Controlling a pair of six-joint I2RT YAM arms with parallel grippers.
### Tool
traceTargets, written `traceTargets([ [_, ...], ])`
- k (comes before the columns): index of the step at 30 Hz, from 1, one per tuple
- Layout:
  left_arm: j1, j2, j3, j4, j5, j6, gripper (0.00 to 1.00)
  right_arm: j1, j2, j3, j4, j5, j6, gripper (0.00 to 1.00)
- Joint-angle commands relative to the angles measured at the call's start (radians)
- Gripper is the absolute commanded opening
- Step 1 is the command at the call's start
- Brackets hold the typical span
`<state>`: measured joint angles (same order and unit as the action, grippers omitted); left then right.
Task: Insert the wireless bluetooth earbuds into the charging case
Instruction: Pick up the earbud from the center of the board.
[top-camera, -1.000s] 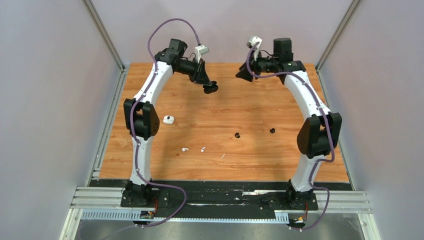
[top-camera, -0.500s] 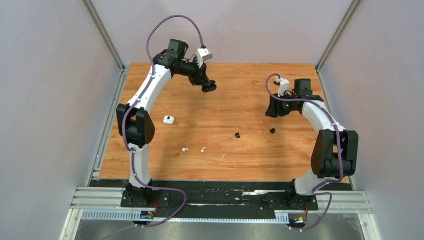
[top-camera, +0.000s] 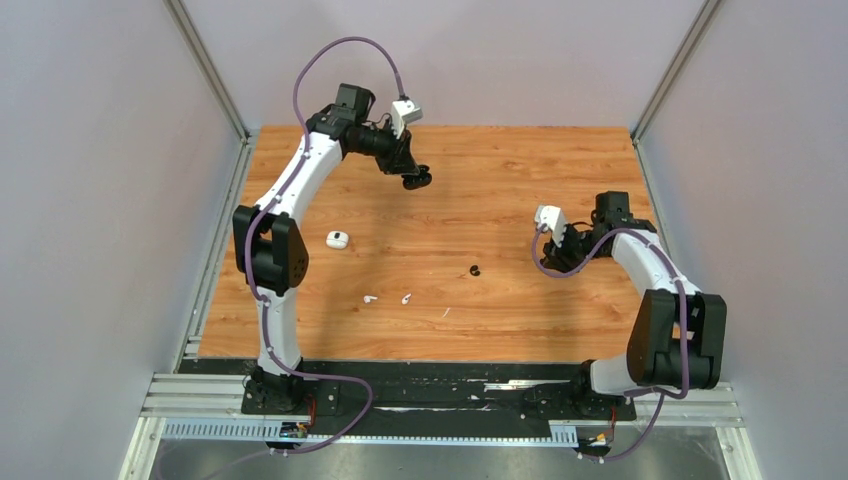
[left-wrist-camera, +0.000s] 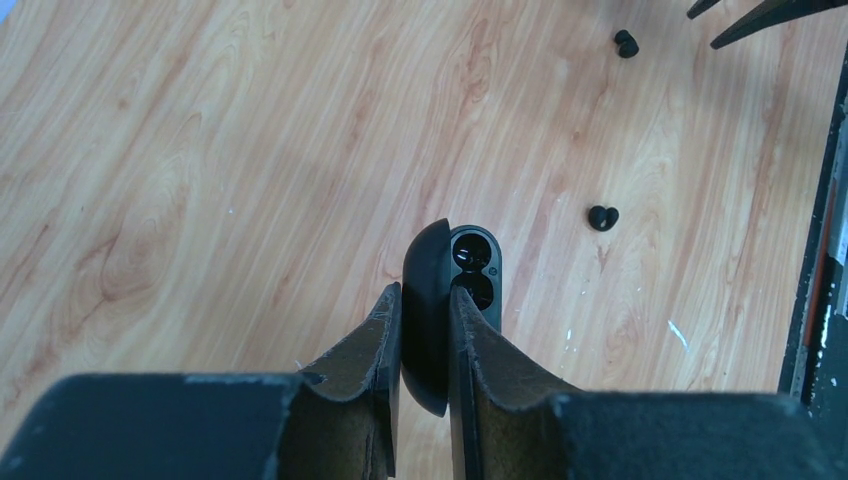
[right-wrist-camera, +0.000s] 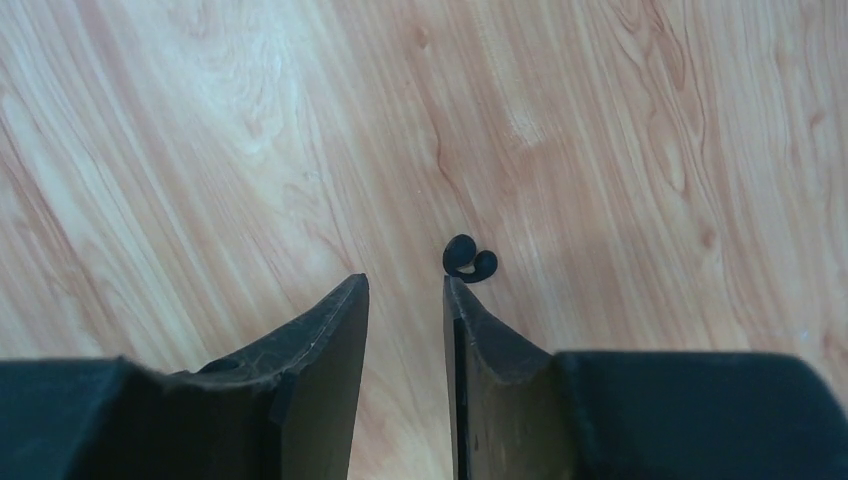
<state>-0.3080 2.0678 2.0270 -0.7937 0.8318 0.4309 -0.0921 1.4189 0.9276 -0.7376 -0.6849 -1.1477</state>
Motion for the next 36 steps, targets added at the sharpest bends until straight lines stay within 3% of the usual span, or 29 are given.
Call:
traceTargets([
  [1,0.0,-0.078,0.002,0.034,0.034,-0.016,0.0,0.003,0.015,-0.021,-0.013,-0.048,-0.411,0.33],
  [7,0.0,-0.08,-0.001,0.025,0.028,-0.023,0.0,0.006,0.084,-0.016,-0.022,-0.008,-0.593,0.28],
  [15,0.0,-0.077,-0.002,0.024,0.014,-0.046,0.0,0.008,0.196,0.048,-0.042,0.025,-0.694,0.25],
  [26,0.0,-0.079,-0.024,0.021,-0.01,-0.043,0.0,0.008,0.285,0.109,-0.045,0.055,-0.736,0.26],
  [36,0.0,-0.079,-0.02,0.013,-0.025,-0.035,0.0,0.005,0.22,0.101,-0.073,0.026,-0.763,0.29],
])
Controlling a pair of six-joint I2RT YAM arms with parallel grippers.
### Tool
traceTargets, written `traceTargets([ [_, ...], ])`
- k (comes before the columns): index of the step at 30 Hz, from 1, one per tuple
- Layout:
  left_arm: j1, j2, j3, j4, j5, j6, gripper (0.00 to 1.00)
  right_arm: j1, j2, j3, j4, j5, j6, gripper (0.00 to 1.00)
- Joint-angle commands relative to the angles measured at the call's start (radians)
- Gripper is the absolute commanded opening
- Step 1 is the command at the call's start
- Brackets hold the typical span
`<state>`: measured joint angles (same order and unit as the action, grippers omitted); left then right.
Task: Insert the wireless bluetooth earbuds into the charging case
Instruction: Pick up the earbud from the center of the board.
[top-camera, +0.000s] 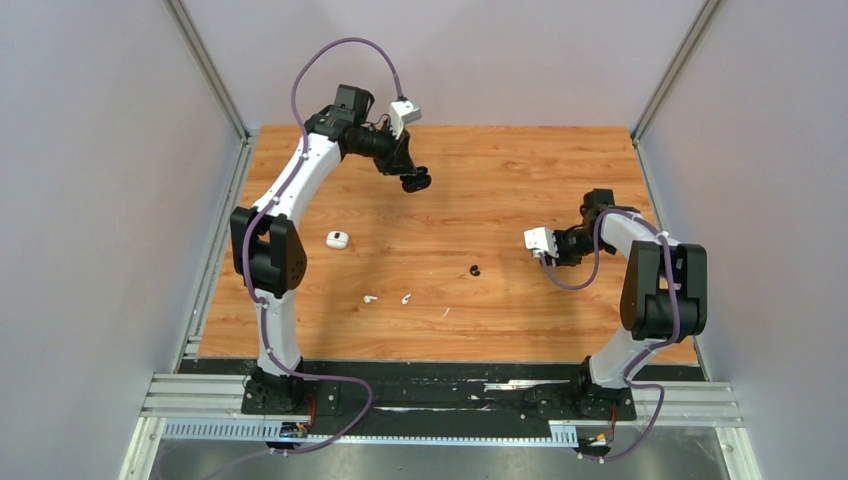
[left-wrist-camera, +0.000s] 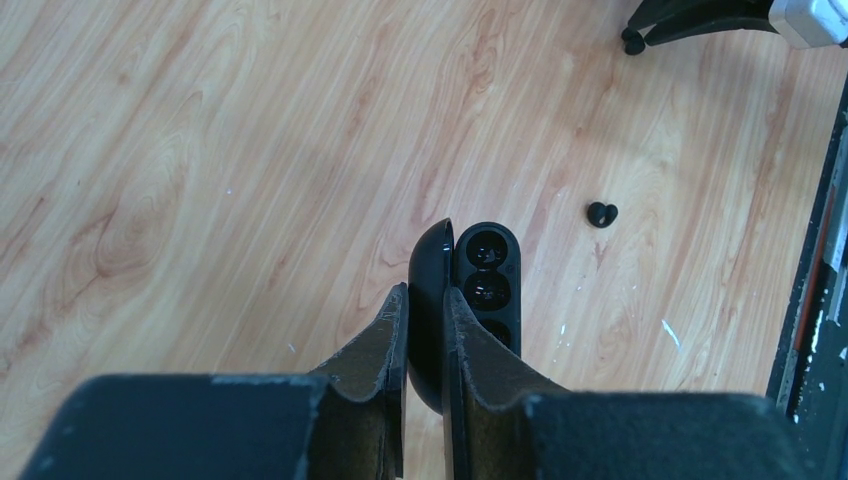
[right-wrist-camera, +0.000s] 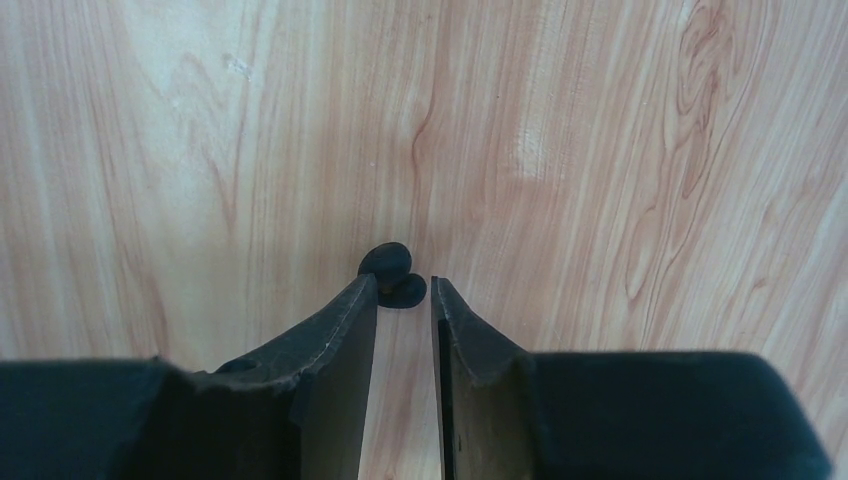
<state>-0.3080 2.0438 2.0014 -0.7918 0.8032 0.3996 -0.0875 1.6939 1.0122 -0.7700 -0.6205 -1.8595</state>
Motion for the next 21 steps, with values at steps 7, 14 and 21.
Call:
traceTargets([
  [7,0.0,-0.048,0.007,0.016,0.011,-0.012,0.0,0.003,-0.05,0.001,-0.066,-0.038,-0.072,0.24],
  [14,0.0,-0.048,0.006,0.018,0.01,-0.012,0.0,0.018,-0.022,0.015,-0.066,-0.023,-0.07,0.16],
  [21,0.0,-0.048,0.006,0.011,0.004,-0.009,0.0,0.024,0.014,0.033,-0.064,-0.009,-0.073,0.17],
])
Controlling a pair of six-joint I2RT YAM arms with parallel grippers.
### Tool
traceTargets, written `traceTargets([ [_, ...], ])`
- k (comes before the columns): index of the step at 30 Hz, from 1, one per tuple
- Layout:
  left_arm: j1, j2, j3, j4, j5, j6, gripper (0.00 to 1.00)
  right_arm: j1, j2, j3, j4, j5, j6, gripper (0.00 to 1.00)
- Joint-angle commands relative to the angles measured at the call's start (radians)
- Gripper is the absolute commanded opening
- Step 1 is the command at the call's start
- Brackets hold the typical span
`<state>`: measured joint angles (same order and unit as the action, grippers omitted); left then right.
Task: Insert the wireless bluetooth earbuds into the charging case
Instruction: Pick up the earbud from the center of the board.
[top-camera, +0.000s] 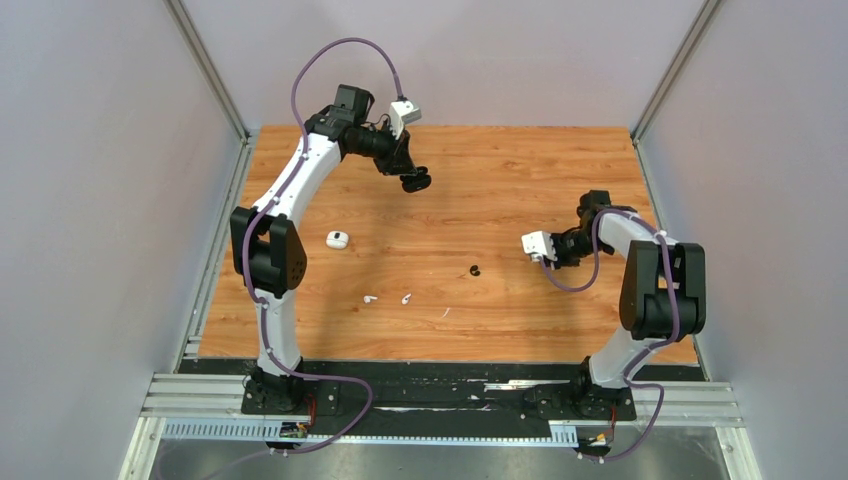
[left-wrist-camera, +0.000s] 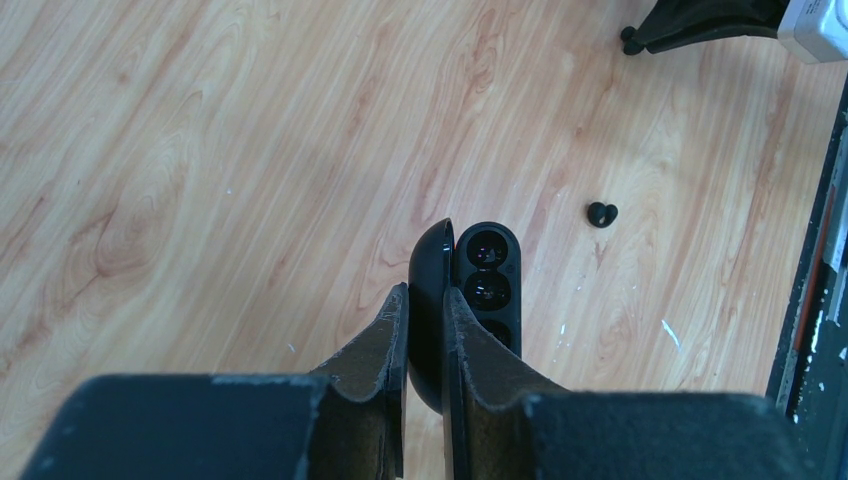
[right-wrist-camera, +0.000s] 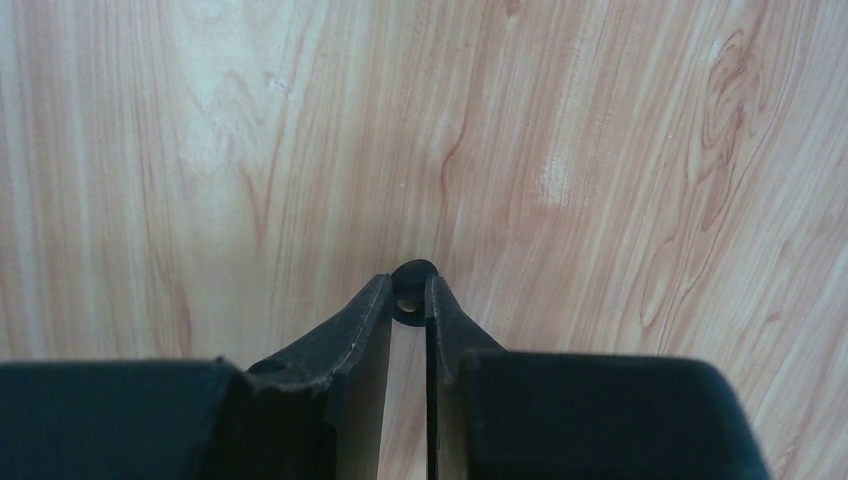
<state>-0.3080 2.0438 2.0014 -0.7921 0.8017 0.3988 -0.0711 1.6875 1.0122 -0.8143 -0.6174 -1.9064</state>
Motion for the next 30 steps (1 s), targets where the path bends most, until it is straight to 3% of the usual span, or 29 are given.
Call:
traceTargets([
  [1,0.0,-0.049,0.004,0.011,0.004,-0.006,0.0,0.008,0.027,0.036,-0.02,-0.009,-0.027,0.17],
  [30,0.0,-0.056,-0.007,0.003,0.007,-0.001,0.0,0.008,0.11,0.129,-0.125,0.062,0.007,0.33],
])
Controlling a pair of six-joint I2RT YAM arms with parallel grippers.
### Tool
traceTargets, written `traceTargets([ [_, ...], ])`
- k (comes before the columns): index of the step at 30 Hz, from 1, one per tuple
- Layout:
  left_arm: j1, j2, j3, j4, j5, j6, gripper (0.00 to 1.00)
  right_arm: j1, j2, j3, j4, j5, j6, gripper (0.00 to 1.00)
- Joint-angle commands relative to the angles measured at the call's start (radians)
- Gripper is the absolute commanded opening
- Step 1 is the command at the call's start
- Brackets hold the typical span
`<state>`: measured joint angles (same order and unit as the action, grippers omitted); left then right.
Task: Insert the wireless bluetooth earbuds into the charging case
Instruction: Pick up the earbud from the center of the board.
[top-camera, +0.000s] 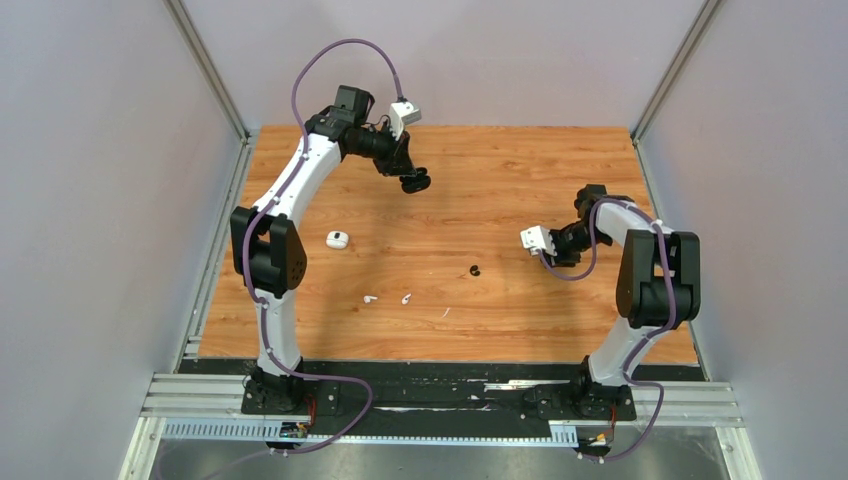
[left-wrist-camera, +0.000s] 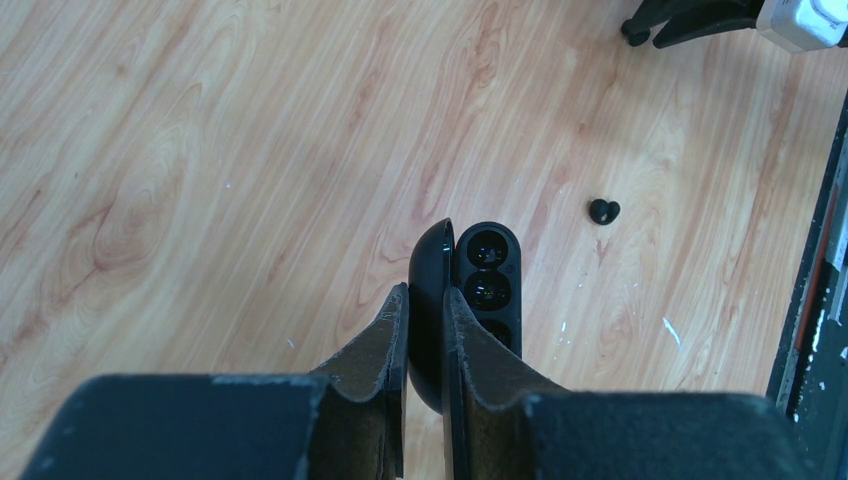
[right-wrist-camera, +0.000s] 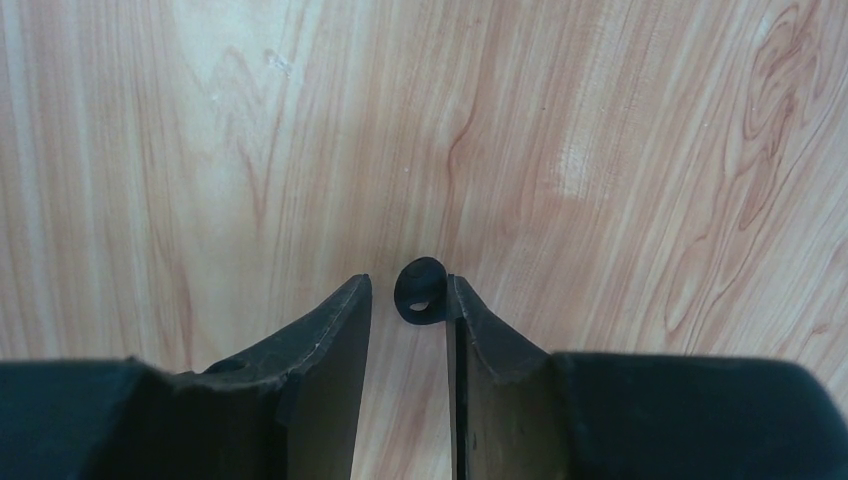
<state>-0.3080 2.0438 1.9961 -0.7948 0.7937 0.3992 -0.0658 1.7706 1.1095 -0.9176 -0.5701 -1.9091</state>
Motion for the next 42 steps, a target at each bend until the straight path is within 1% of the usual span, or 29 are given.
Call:
traceTargets([
  [1,0.0,-0.055,-0.003,0.006,0.014,-0.003,0.0,0.003,0.028,0.032,-0.01,0.015,0.015,0.33],
  [6,0.0,-0.051,-0.001,0.008,0.017,-0.008,0.0,0.003,0.044,0.046,0.027,0.006,0.029,0.34],
  [19,0.0,-0.052,-0.009,0.007,0.022,-0.01,0.0,0.0,0.072,0.142,0.034,-0.015,0.105,0.35],
  [32,0.0,-0.041,-0.011,0.014,0.033,-0.02,0.0,0.026,0.077,0.144,0.0,-0.071,0.155,0.33],
  [37,0.0,-0.044,-0.008,0.01,0.032,-0.021,0.0,0.026,0.119,0.246,-0.026,-0.13,0.264,0.32],
  [42,0.0,-0.044,-0.011,0.008,0.032,-0.02,0.0,0.026,0.147,0.298,-0.044,-0.145,0.279,0.32],
])
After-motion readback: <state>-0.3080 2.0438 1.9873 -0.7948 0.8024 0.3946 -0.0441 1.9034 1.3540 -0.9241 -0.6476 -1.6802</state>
